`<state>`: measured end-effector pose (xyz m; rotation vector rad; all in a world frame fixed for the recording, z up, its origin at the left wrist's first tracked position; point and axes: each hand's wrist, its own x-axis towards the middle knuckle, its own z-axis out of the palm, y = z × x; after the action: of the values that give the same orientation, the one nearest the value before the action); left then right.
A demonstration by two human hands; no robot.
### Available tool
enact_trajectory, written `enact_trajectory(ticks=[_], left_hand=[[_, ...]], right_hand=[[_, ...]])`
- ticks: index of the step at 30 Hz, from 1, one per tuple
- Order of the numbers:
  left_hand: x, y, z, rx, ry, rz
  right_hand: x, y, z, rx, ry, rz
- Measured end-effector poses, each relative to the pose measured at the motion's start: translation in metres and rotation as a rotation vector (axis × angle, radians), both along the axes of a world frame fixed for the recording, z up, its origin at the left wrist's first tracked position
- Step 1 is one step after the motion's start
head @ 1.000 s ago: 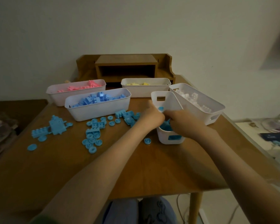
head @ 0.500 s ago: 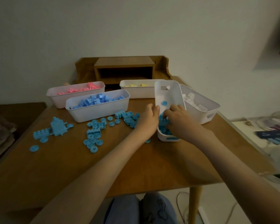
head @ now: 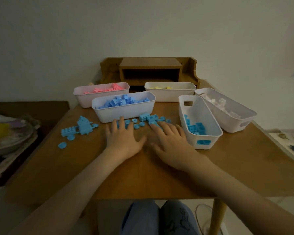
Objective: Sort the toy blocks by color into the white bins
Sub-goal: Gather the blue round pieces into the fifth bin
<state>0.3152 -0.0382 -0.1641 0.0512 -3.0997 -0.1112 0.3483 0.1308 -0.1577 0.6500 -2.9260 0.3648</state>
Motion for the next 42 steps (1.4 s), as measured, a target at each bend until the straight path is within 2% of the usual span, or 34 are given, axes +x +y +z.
enact_trajectory(ticks=[2,4,9,15,19,21,25,28,30,32,37,39,42], left_hand=[[0.001,-0.015,-0.003,0.098,0.081,0.050],[0.000,-0.026,-0.006,0.087,0.096,0.058],[-0.004,-0.025,-0.012,0.102,0.095,-0.070],[-0.013,-0.020,-0.014,0.238,0.214,-0.057],[-0.013,-0.018,-0.014,0.208,0.263,-0.014],[-0.013,-0.018,-0.015,0.207,0.283,-0.008],[-0.013,-0.018,-0.013,0.229,0.305,-0.004],[-0.013,-0.018,-0.011,0.236,0.285,-0.009],[-0.015,-0.020,-0.008,0.268,0.263,-0.003],[-0.017,-0.022,-0.004,0.326,0.238,-0.001],[-0.017,-0.020,0.004,0.377,0.202,-0.029],[-0.015,-0.016,0.005,0.383,0.202,-0.035],[-0.014,-0.010,0.009,0.419,0.254,-0.046]], right_hand=[[-0.010,0.002,-0.015,0.055,-0.117,-0.067],[-0.021,0.002,-0.023,0.041,-0.207,-0.126],[-0.054,-0.014,-0.024,-0.076,-0.243,-0.139],[-0.088,-0.032,-0.027,-0.043,-0.167,-0.210],[-0.087,-0.033,-0.029,0.025,0.097,-0.077],[-0.084,-0.032,-0.029,0.029,0.162,-0.020],[-0.082,-0.031,-0.027,0.001,0.156,0.002],[-0.082,-0.031,-0.024,-0.046,0.060,0.003],[-0.083,-0.031,-0.021,-0.002,0.023,0.007],[-0.084,-0.030,-0.020,0.064,0.027,0.034],[-0.081,-0.032,-0.017,-0.005,0.032,0.058],[-0.080,-0.034,-0.016,0.003,0.063,0.007],[-0.074,-0.031,-0.018,0.014,0.225,-0.012]])
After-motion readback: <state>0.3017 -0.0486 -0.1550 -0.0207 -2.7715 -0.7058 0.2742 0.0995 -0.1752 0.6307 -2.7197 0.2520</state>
